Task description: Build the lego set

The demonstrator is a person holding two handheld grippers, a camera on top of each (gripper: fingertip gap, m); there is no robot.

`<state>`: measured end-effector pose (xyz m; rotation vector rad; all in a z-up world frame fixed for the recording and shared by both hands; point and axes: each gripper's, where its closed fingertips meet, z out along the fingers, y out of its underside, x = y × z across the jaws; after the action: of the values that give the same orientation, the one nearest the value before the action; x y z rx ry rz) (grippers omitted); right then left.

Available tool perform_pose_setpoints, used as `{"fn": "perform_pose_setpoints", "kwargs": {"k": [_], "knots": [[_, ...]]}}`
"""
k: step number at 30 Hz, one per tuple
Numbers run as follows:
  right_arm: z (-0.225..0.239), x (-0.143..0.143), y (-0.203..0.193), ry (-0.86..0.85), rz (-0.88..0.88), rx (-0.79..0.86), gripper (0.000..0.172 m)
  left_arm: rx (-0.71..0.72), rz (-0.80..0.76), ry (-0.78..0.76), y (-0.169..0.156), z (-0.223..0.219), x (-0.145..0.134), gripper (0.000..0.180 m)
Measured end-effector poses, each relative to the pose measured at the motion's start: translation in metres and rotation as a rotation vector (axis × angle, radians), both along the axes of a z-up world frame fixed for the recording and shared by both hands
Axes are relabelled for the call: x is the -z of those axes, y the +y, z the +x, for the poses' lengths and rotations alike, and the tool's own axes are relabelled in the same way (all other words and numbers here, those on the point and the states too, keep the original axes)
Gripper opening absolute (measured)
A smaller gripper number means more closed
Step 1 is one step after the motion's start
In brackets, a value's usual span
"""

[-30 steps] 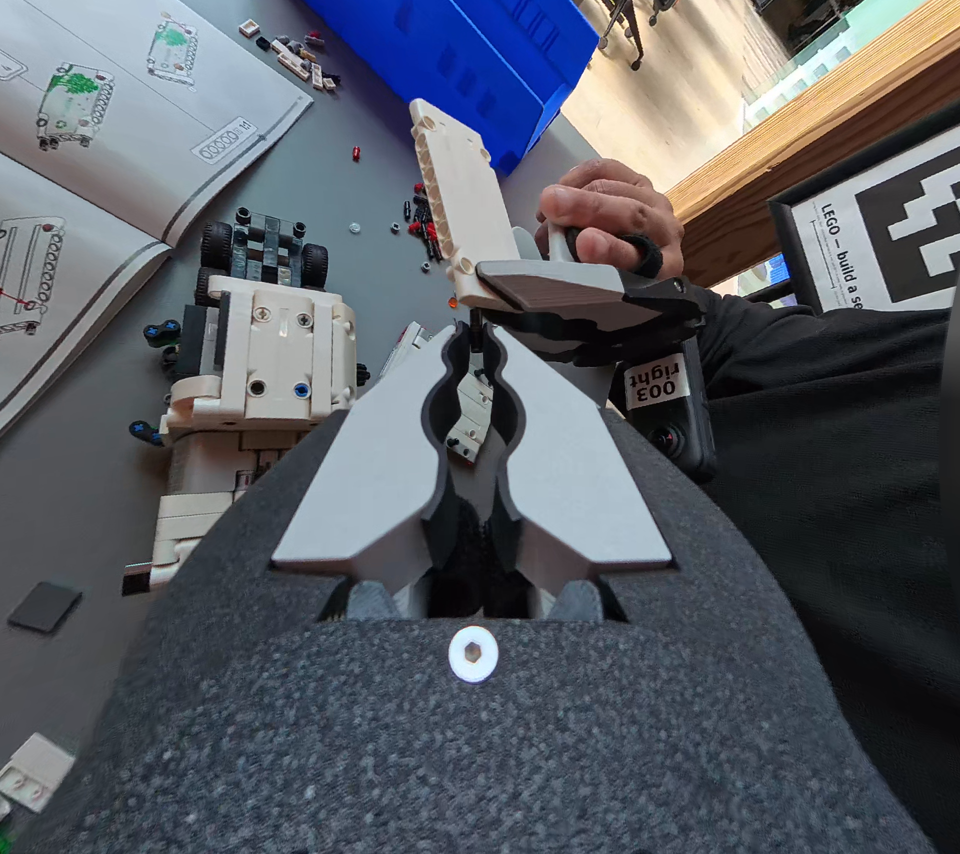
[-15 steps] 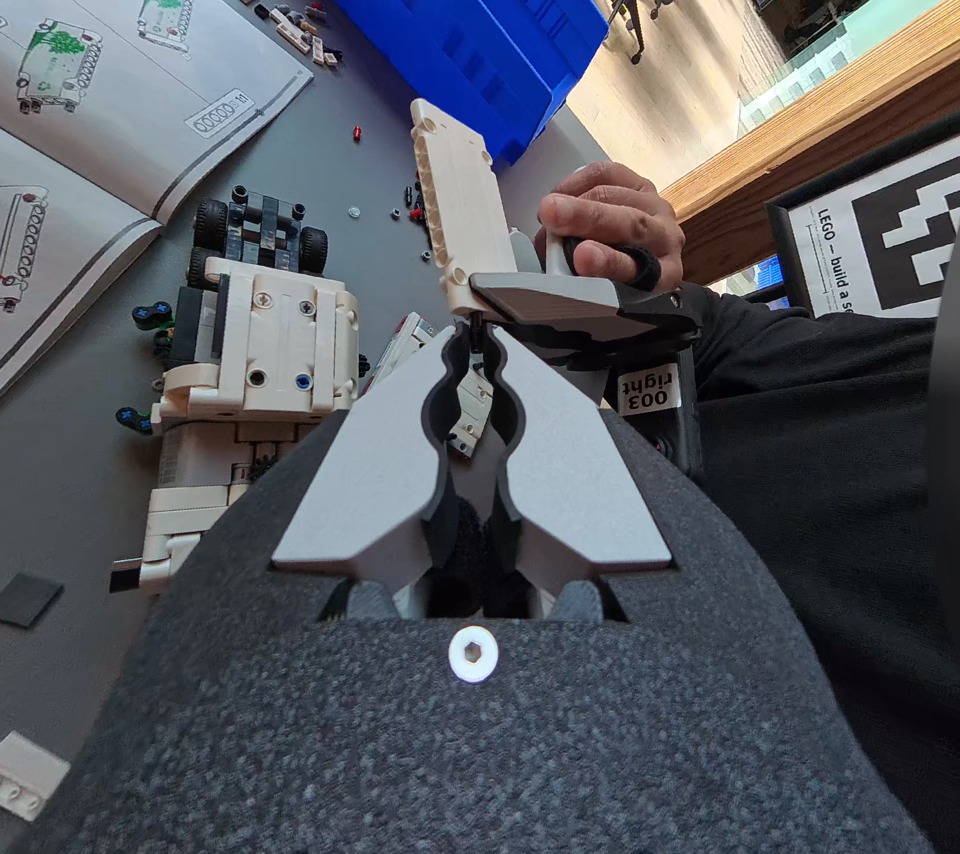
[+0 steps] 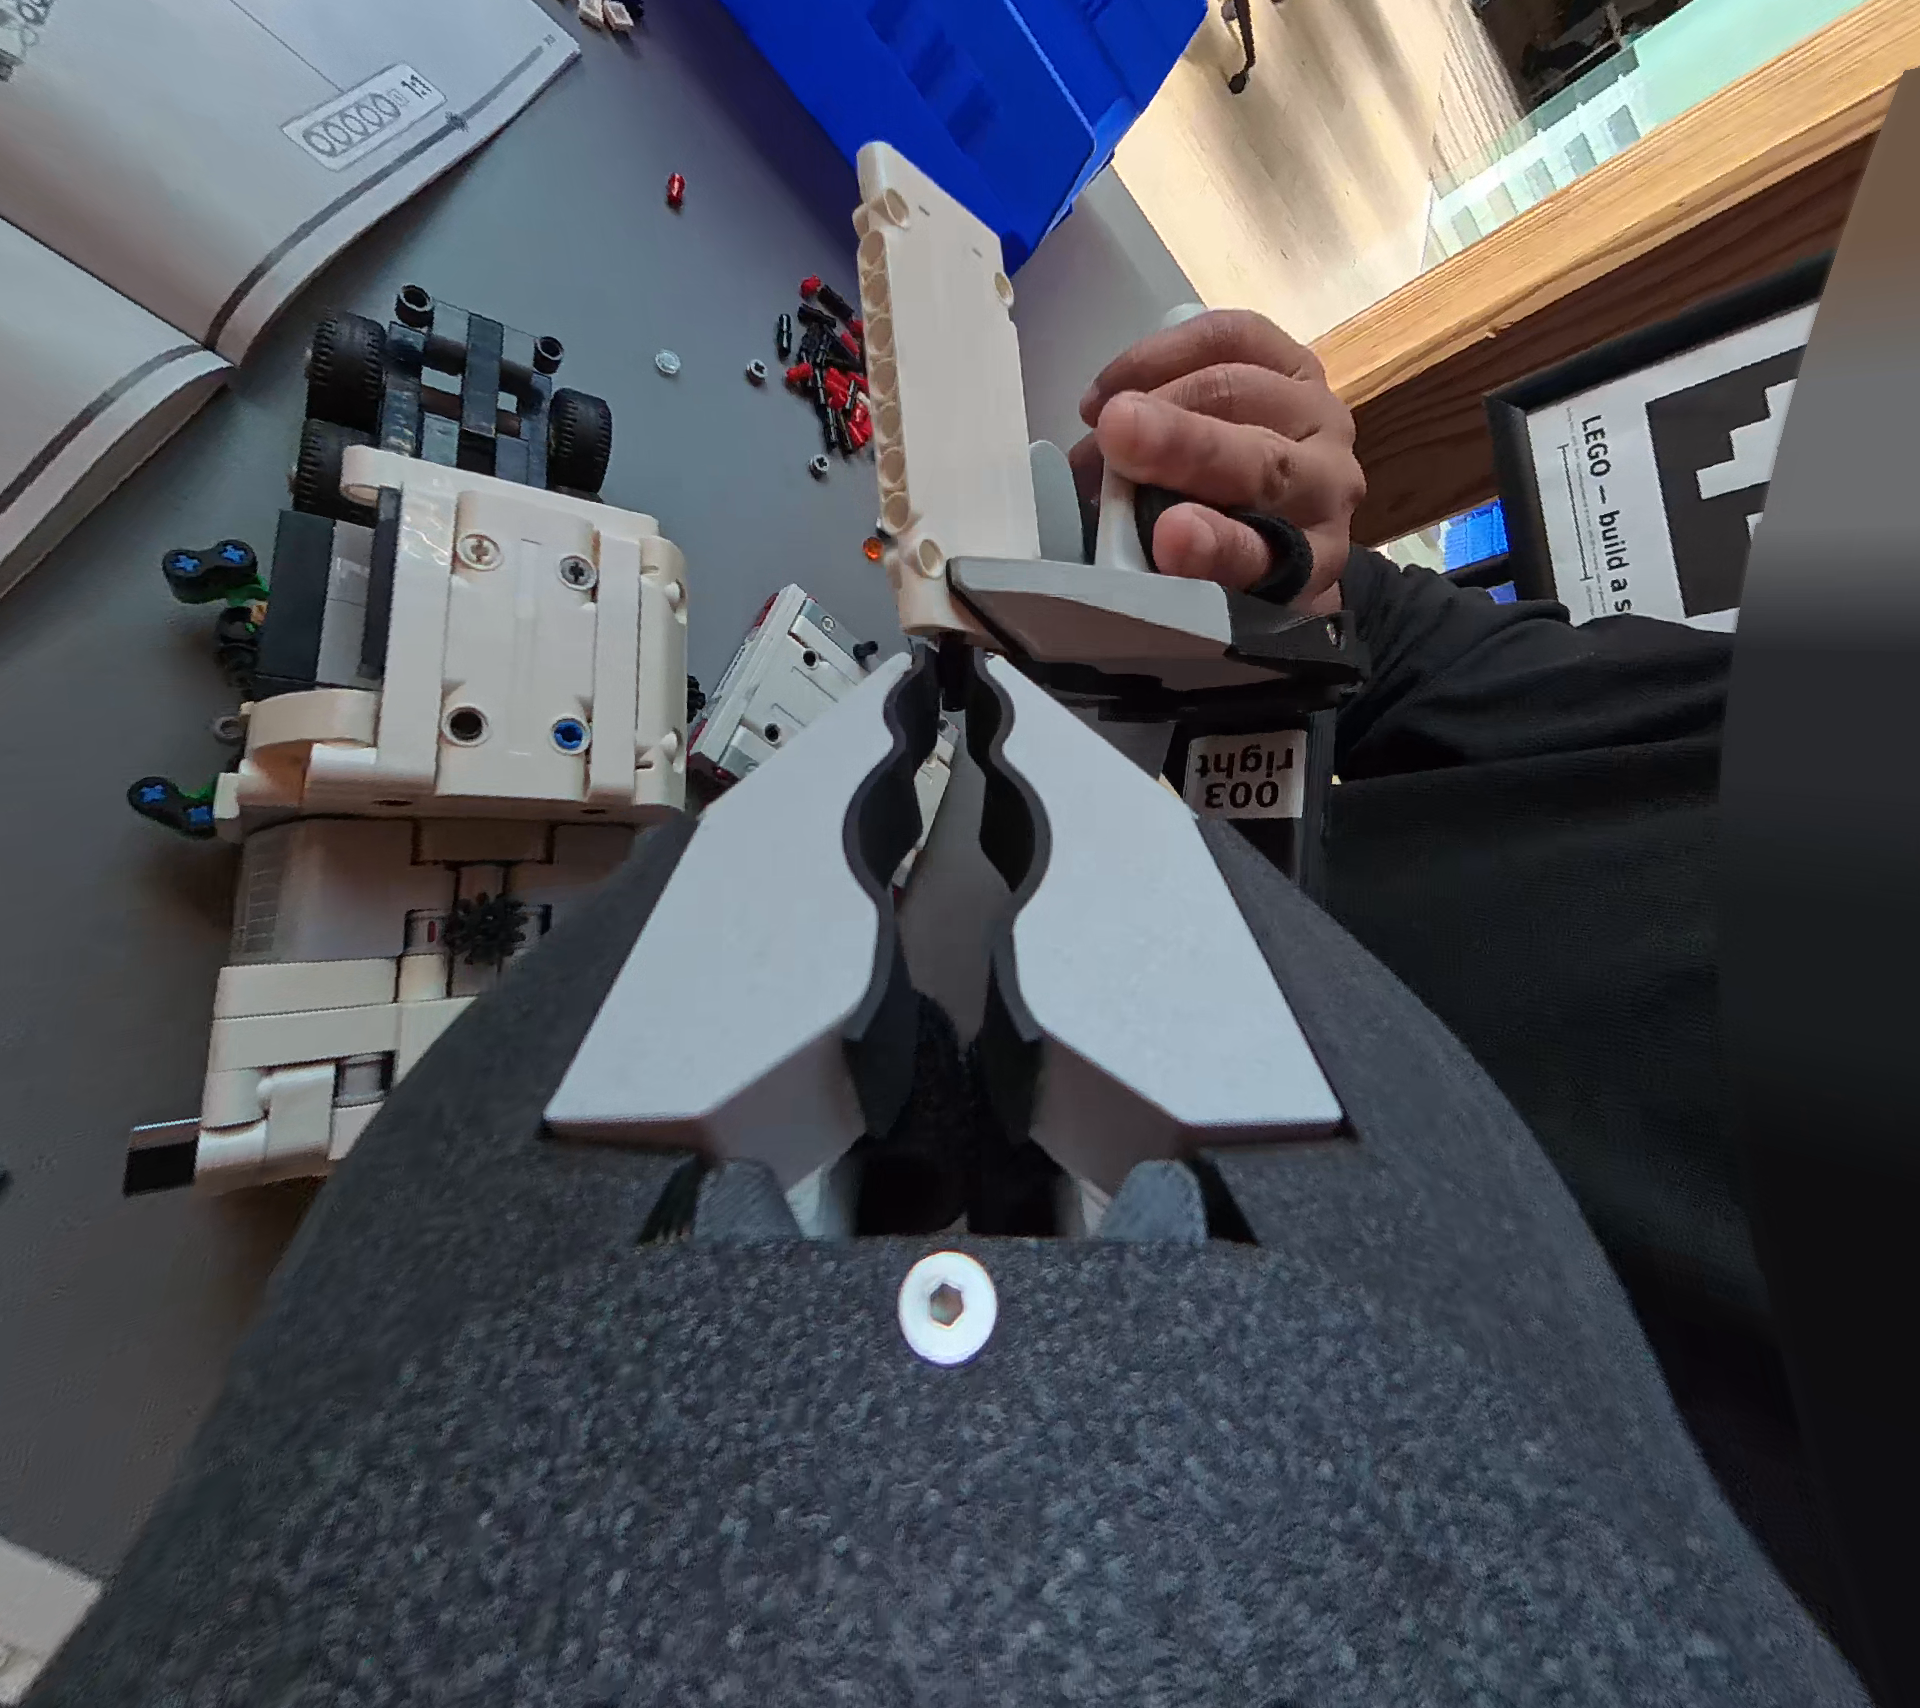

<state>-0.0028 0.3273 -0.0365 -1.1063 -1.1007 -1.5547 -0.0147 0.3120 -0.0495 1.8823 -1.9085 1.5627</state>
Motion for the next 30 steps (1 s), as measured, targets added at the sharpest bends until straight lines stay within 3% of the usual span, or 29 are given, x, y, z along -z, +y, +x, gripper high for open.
{"fn": "perform_pose_setpoints", "kwargs": {"k": [10,20,30], "knots": [[-0.013,-0.004,-0.008,-0.047,0.022,-0.076,0.006,0.163,-0.007,0.107,-0.007,-0.015,-0.005,0.003],[-0.017,0.003,-0.005,-0.068,-0.001,-0.074,0.006,0.196,-0.05,0.182,-0.001,-0.018,-0.001,0.003],[-0.002,-0.004,-0.002,0.136,0.032,0.006,0.006,0.109,0.051,-0.009,0.003,-0.003,-0.011,0.003]]}}
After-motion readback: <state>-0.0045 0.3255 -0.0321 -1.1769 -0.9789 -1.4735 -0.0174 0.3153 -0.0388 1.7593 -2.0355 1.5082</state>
